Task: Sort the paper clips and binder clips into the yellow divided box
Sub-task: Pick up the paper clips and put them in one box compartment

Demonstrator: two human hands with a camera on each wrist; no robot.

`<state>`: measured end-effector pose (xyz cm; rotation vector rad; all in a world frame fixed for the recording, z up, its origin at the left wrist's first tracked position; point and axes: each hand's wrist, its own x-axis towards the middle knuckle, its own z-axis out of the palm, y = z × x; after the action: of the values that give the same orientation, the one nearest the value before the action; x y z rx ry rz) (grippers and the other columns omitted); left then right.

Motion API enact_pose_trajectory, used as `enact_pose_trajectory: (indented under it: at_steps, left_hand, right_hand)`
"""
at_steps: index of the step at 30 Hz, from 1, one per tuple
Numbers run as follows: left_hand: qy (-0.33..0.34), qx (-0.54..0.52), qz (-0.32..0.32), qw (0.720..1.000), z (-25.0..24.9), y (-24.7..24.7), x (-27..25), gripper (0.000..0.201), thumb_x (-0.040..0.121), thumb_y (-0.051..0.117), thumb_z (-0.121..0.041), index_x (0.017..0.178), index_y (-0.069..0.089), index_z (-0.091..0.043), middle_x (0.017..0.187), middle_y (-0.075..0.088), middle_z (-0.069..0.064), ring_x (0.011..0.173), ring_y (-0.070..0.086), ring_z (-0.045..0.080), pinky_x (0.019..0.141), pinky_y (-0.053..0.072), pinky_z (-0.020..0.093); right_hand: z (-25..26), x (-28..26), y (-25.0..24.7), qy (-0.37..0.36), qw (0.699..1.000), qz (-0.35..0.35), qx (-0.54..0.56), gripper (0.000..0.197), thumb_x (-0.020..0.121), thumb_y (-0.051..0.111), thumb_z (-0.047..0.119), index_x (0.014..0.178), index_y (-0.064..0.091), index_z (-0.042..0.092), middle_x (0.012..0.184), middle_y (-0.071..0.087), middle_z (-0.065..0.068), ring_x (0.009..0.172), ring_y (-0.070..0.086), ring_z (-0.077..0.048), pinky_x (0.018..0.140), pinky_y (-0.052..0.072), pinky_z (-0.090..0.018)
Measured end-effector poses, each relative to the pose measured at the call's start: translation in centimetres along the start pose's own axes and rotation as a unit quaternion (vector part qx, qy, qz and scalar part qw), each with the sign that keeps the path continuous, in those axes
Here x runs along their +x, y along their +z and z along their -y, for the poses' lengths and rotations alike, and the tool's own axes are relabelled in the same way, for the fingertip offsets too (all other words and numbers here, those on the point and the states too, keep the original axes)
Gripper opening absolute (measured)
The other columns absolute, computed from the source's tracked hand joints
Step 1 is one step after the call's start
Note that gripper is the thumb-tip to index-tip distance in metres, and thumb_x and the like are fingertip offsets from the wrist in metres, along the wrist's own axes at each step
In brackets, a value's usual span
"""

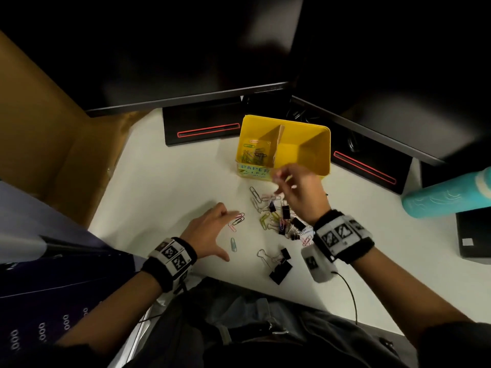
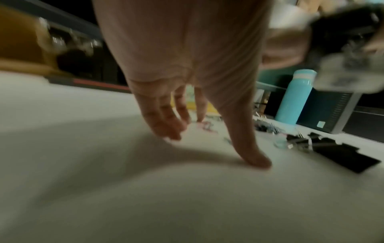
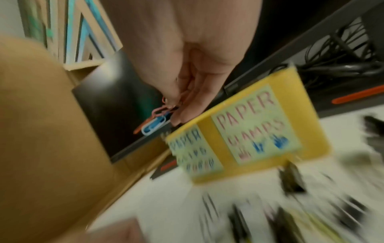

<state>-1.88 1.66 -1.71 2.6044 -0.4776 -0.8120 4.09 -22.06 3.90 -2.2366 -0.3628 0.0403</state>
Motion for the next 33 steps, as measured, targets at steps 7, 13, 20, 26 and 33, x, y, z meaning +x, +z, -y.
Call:
enact_pose_trajectory:
  at_steps: [7, 13, 20, 26, 33]
  left_hand:
    - [0.031, -0.082, -0.043, 0.995, -2.6, -0.7, 4.5, 0.084, 0.063, 0.083, -0.034, 0.134, 0.040, -0.026, 0.122, 0.049, 0.000, 0.100, 0.057, 0.023, 0.080, 0.049, 0.034]
    - [0.071, 0.053, -0.007, 0.996, -2.9, -1.7, 7.3, 0.102, 0.063, 0.080, -0.043, 0.144, 0.020, -0.035, 0.110, 0.041, 0.003, 0.089, 0.053, 0.021, 0.074, 0.055, 0.036]
    - [0.070, 0.010, -0.065, 0.995, -2.4, -0.6, 5.7, 0.057, 0.079, 0.070, -0.033, 0.131, 0.048, -0.025, 0.087, 0.037, -0.004, 0.075, 0.045, 0.015, 0.063, 0.045, 0.027]
    - [0.118, 0.049, -0.160, 0.979, -2.1, 0.9, 4.3, 0.013, 0.079, 0.071, -0.015, 0.092, 0.070, -0.013, 0.092, 0.061, 0.004, 0.079, 0.060, 0.019, 0.058, 0.056, 0.033]
    - [0.187, 0.149, -0.085, 0.967, -3.0, 0.4, 6.7, 0.068, 0.081, 0.058, -0.005, 0.142, 0.032, -0.019, 0.153, 0.029, -0.001, 0.140, 0.025, 0.020, 0.102, 0.036, 0.045]
  right_hand:
    - [1.1, 8.1, -1.2, 0.015, 0.997, -0.071, 0.017, 0.011, 0.090, 0.060, 0.012, 0.097, 0.059, 0.004, 0.090, 0.065, -0.007, 0.069, 0.068, -0.014, 0.062, 0.059, -0.037]
    - [-0.5, 3.8, -2.3, -0.049, 0.986, -0.103, -0.123, 0.009, 0.089, 0.061, 0.018, 0.093, 0.067, 0.013, 0.090, 0.068, -0.005, 0.070, 0.061, -0.013, 0.063, 0.053, -0.030]
    - [-2.7, -1.2, -1.5, -0.013, 0.991, -0.039, -0.130, 0.009, 0.086, 0.062, 0.020, 0.088, 0.070, 0.018, 0.086, 0.071, 0.000, 0.065, 0.063, -0.013, 0.057, 0.055, -0.036]
    - [-1.4, 4.0, -2.3, 0.035, 0.983, 0.054, -0.169, 0.011, 0.083, 0.059, 0.020, 0.084, 0.071, 0.019, 0.080, 0.073, -0.002, 0.069, 0.066, -0.021, 0.063, 0.058, -0.039]
    - [-2.9, -3.4, 2.3, -0.033, 0.945, 0.174, -0.277, 0.023, 0.075, 0.065, 0.021, 0.098, 0.067, 0.020, 0.095, 0.066, -0.003, 0.081, 0.064, -0.025, 0.053, 0.050, -0.030]
